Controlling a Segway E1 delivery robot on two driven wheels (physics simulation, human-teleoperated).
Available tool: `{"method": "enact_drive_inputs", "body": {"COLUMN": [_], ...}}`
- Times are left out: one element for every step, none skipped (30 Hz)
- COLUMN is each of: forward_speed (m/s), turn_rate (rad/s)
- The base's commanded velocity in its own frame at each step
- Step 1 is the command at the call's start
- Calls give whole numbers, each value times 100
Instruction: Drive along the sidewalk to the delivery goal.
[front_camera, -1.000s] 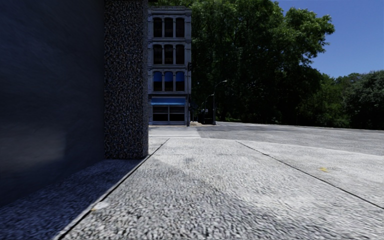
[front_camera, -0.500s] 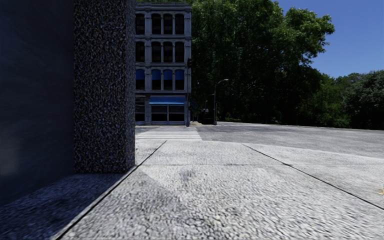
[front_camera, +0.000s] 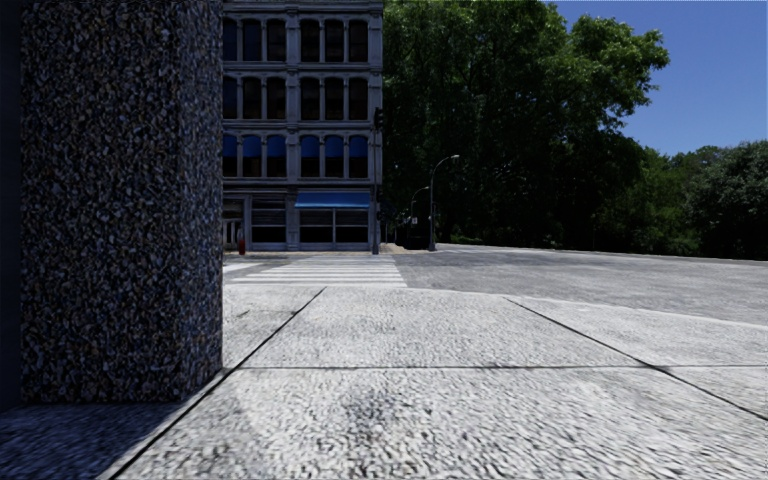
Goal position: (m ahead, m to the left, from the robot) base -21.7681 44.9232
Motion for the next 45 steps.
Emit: {"method": "enact_drive_inputs", "body": {"forward_speed": [200,200,200,200,200,200,200,200,200,200,200,200,200,200,200,200,200,200,200,200,200,200,200,200,198,184,184,160,150,142,137,137,133,130,129,128,128,128,128,128,128,128,128,129,131], "turn_rate": [0,0,0,0,0,0,0,0,0,0,0,0,0,0,0,0,0,0,0,0,3,8,8,14,21,35,35,58,64,66,66,66,67,69,70,71,73,73,75,76,76,76,76,76,76]}}
